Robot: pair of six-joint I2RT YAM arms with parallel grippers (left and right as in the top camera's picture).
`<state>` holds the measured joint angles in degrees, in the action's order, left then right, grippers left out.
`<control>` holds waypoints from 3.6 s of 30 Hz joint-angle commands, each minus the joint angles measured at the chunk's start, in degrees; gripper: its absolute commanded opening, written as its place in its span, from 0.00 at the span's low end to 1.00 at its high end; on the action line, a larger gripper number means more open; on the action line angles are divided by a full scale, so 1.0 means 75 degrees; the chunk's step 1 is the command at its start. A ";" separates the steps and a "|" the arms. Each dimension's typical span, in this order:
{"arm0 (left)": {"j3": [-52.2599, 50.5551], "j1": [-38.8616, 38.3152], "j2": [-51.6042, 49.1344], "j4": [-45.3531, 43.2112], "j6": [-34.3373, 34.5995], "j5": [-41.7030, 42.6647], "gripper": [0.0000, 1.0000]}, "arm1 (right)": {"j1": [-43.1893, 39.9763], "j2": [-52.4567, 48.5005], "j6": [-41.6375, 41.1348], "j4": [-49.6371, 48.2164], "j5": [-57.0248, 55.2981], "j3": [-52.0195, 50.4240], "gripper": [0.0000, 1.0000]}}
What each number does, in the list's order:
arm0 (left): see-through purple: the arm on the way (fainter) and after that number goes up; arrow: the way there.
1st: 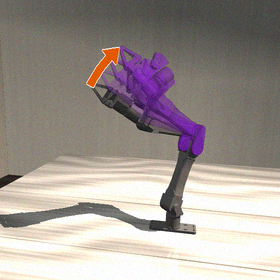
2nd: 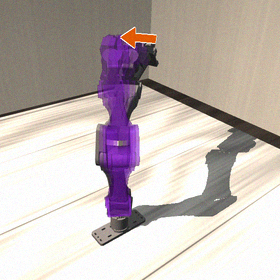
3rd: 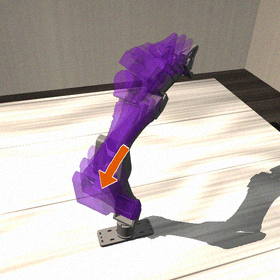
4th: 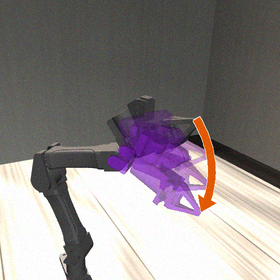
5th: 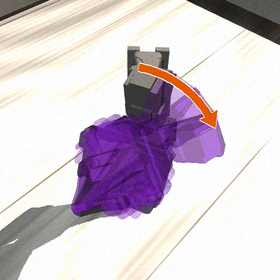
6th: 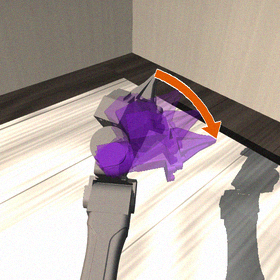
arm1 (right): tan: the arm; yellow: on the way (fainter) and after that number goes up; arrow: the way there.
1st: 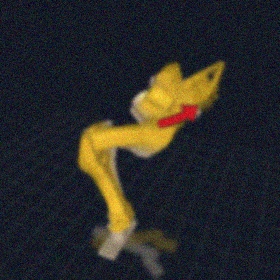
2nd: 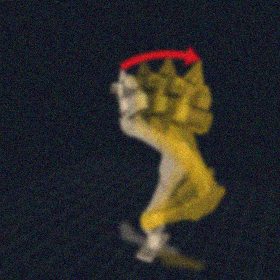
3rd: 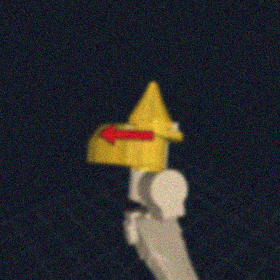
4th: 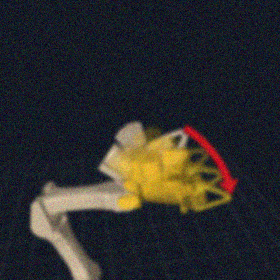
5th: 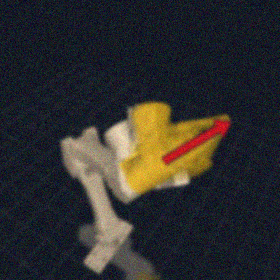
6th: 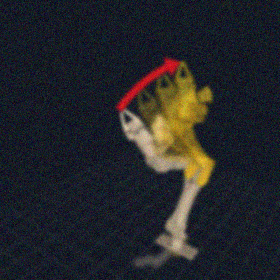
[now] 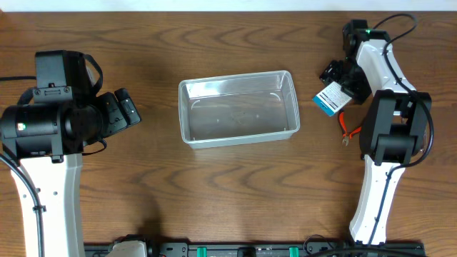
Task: Pack container
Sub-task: 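Grasp the white-and-teal box with the right gripper, then carry the box with the right gripper and drop it into container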
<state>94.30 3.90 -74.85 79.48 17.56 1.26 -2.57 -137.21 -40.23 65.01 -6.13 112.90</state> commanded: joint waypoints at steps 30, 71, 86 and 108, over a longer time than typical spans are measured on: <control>-0.0044 -0.0015 -0.0015 0.0026 -0.0102 -0.0085 0.98 | 0.0041 0.0152 0.0178 -0.0379 0.0163 -0.0443 0.68; -0.0044 -0.0015 -0.0015 -0.0041 -0.0134 -0.0090 0.98 | 0.1763 0.3491 0.6190 -0.0149 0.2349 0.0507 0.01; -0.0044 -0.0015 -0.0015 -0.0090 -0.0134 -0.0087 0.98 | 0.4039 0.3098 1.2097 0.0580 0.2285 0.0213 0.01; -0.0044 -0.0015 -0.0015 -0.0090 -0.0187 -0.0090 0.98 | 0.4447 0.0533 1.2992 0.1072 0.2617 0.0210 0.19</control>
<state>94.30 3.90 -74.85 78.85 17.02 1.26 30.24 -133.05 56.16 72.90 10.94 114.50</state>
